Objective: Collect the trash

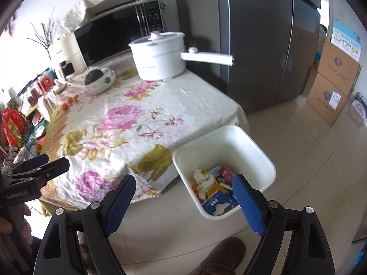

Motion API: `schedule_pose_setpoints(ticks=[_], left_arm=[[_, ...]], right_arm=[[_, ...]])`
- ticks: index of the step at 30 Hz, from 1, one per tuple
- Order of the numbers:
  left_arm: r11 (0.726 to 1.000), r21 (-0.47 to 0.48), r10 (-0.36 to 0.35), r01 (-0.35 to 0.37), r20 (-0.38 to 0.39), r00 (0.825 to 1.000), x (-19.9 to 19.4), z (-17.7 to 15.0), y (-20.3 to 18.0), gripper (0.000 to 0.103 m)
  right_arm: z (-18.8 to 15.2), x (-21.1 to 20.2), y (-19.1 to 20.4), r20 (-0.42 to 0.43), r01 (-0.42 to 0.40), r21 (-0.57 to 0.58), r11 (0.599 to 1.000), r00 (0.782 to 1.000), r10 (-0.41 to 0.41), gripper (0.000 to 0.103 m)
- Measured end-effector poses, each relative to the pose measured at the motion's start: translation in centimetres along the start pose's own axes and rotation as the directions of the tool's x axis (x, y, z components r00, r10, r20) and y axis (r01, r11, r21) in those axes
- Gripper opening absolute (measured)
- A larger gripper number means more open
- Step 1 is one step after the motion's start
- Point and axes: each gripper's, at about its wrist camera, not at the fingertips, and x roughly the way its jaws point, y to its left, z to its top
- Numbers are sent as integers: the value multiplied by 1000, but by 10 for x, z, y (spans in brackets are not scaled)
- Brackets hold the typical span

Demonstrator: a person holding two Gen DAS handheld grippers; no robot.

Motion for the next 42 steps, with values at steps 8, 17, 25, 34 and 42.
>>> schedule_pose_setpoints(ticks=[8,17,25,34,42], left_arm=[[997,-28,71,-68,108,992,-30,-12,5,102],[991,-15,135,-135,182,974,-40,-19,4,102],[989,-41,146,-140,190,971,-41,-22,8,102],[989,-34,147,-143,181,972,-39,-22,5,102],[989,-33,145,-142,176,974,-38,-23,6,102]], right_arm=[[-9,-22,21,82,19,-57,998,997,-14,90],[-12,-22,37,104,47,-107,993,994,-35,98],[-12,-23,38,124,54,-110,992,991,-40,98],[-12,-20,37,121,56,-108,993,992,-43,98],[-12,-20,35,120,54,-108,993,992,-41,98]])
